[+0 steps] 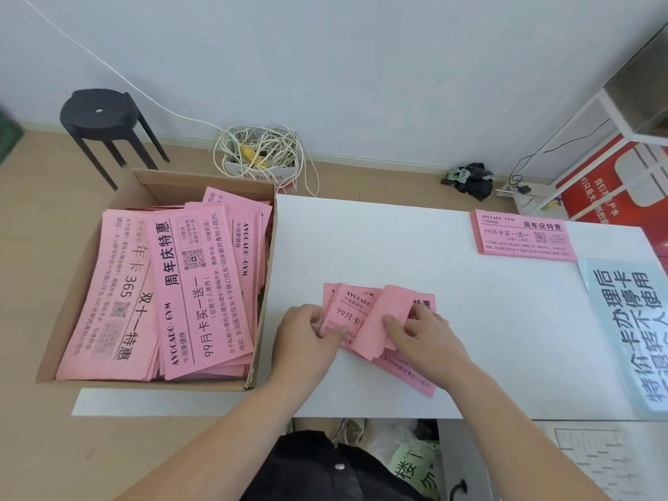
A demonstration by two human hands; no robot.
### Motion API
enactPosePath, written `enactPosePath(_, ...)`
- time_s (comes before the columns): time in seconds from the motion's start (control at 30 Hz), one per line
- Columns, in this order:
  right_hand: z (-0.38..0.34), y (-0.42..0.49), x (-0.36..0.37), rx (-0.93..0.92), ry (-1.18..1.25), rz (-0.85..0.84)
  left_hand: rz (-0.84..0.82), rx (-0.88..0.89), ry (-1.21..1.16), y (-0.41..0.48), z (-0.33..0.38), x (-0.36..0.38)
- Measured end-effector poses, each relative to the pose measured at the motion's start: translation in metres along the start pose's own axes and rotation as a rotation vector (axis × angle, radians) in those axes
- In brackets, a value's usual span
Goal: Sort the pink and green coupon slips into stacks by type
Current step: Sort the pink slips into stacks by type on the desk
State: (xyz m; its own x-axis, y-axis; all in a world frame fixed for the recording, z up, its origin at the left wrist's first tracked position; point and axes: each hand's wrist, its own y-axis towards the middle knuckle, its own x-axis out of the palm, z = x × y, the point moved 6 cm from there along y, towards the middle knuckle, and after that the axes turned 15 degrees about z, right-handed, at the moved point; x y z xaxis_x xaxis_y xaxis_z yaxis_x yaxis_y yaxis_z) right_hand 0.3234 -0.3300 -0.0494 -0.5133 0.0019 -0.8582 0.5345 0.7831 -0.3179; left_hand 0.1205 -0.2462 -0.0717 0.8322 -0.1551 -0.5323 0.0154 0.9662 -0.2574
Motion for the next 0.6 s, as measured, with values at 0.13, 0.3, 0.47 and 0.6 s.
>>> enactPosePath(0.13, -0.003, -0.004, -0.003, -0.005, 0.023, -0.051, -0.064, -0.008, -0.073, -0.013, 0.007, 0.001)
enactPosePath(0.3, -0.006, -0.008, -0.008, -0.06, -0.038, -0.109, -0.091, -0.382, -0.271, -0.011, 0.011, 0.007)
enactPosePath(0.47, 0.0, -0.002, -0.004, -0.163, -0.19, -0.089, -0.186, -0.417, -0.263, -0.007, 0.026, 0.013)
enactPosePath(0.6, 0.007, -0.002, 0.0, -0.193, -0.196, -0.083, -0.2, -0.183, -0.123, 0.002, 0.03, 0.02)
